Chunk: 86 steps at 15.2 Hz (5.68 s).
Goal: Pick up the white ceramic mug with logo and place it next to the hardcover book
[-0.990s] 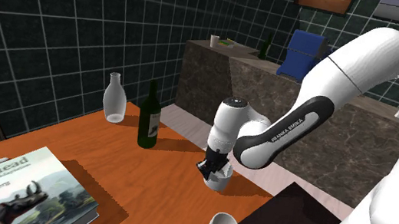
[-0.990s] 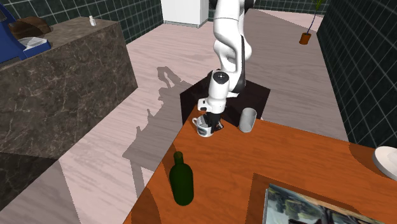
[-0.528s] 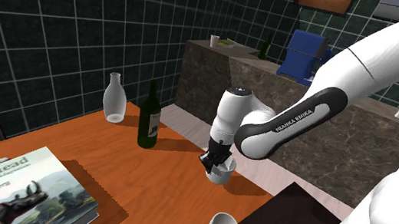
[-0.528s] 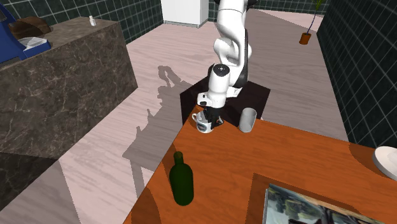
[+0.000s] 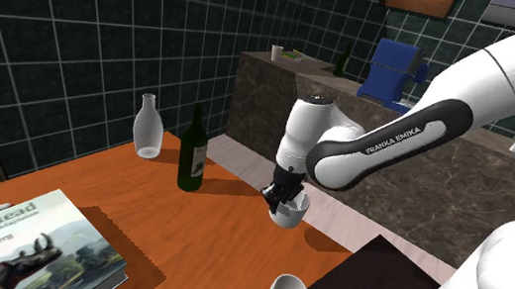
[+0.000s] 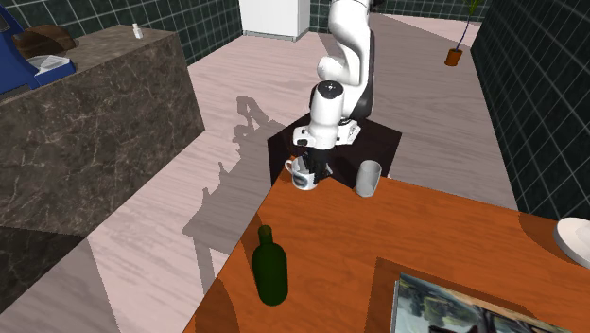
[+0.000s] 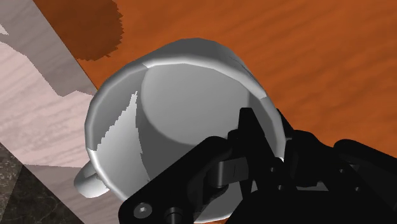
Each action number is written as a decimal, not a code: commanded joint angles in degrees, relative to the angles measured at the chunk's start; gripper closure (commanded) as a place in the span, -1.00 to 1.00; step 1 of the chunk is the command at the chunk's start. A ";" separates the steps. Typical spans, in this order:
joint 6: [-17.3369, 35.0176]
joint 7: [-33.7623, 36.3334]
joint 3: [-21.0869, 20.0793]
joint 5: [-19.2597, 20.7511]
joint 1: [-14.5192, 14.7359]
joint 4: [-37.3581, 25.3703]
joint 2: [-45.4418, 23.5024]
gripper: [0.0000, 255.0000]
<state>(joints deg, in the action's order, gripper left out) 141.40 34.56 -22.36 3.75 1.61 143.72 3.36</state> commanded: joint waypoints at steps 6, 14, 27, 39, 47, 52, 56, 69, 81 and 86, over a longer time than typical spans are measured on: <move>-6.00 -2.31 0.35 -2.82 0.44 -1.85 4.51 1.00; -8.55 7.31 -5.12 -2.38 4.27 -5.94 2.45 1.00; -13.94 31.15 -13.86 7.33 13.60 -21.95 -12.17 1.00; -23.53 47.67 -13.54 18.19 29.14 -45.60 -31.37 1.00; -19.08 49.28 -12.07 20.53 30.04 -43.77 -34.50 1.00; -16.47 50.33 -10.99 22.11 30.73 -43.07 -36.70 1.00; -14.47 51.17 -10.06 23.40 31.35 -42.75 -38.58 1.00; -10.42 52.97 -7.82 26.19 32.89 -42.78 -43.00 1.00; -12.80 52.07 -9.14 24.62 32.15 -42.84 -40.52 -1.00; -15.03 51.26 -10.25 23.21 31.55 -43.16 -38.44 -1.00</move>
<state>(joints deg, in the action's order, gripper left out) 126.54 85.89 -32.55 27.07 33.21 100.59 -35.20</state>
